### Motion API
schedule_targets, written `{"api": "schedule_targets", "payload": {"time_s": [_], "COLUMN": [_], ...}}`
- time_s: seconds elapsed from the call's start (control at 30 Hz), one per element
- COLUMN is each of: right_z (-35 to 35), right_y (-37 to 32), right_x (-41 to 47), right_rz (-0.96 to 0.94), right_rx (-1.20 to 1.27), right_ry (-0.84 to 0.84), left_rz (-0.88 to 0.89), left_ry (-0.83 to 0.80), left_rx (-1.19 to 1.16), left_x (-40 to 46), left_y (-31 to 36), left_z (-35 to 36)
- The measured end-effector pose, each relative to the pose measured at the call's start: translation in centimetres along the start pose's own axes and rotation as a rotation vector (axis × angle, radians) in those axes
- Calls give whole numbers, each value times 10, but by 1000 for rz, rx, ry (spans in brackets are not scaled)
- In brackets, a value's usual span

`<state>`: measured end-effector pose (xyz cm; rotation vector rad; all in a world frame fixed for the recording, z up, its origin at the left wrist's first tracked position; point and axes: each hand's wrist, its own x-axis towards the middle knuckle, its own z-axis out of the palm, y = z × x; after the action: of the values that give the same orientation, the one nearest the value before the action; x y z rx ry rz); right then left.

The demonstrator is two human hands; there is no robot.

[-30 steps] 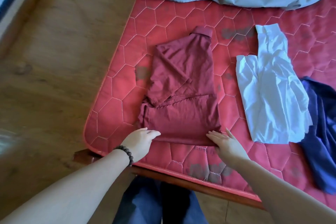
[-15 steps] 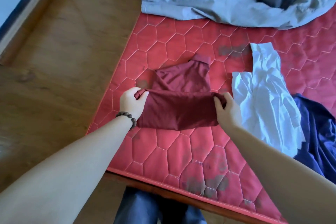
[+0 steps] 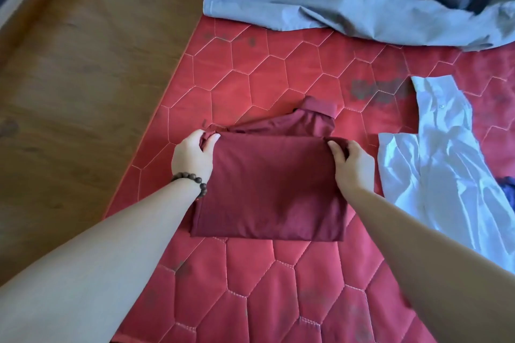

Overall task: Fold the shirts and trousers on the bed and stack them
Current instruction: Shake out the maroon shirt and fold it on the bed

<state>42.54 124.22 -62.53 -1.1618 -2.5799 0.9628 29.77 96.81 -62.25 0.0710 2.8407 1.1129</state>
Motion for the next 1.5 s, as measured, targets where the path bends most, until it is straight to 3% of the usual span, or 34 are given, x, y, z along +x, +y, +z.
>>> {"api": "schedule_targets", "payload": {"time_s": [0.2, 0.33, 0.57, 0.73, 0.8, 0.87, 0.93, 1.0, 1.1, 1.33, 1.5], "right_z": [30, 37, 36, 31, 25, 28, 43, 60, 71, 54, 54], "right_y": [8, 14, 5, -4, -11, -21, -26, -25, -16, 9, 15], "right_x": [34, 45, 62, 60, 48, 25, -1, -18, -19, 5, 6], "right_rz": [1, 1, -71, -11, -122, -344, -567, -670, -678, -373, -335], "right_rx": [-205, -290, -315, -266, -233, -303, -391, -482, -528, -610, -601], "right_ry": [69, 61, 92, 87, 237, 279, 138, -64, -233, -165, -223], "left_rz": [10, 92, 105, 119, 121, 311, 565, 682, 595, 338, 316], "left_ry": [33, 34, 69, 107, 190, 155, -31, -226, -326, -209, -198], "left_rx": [101, 301, 288, 371, 426, 407, 409, 489, 606, 678, 691], "left_x": [34, 42, 50, 47, 39, 21, -3, -23, -27, -16, -13], "left_y": [0, -2, -8, -2, 6, 20, 32, 34, 22, 6, -5], "left_z": [29, 41, 42, 36, 32, 38, 56, 74, 86, 84, 80]}}
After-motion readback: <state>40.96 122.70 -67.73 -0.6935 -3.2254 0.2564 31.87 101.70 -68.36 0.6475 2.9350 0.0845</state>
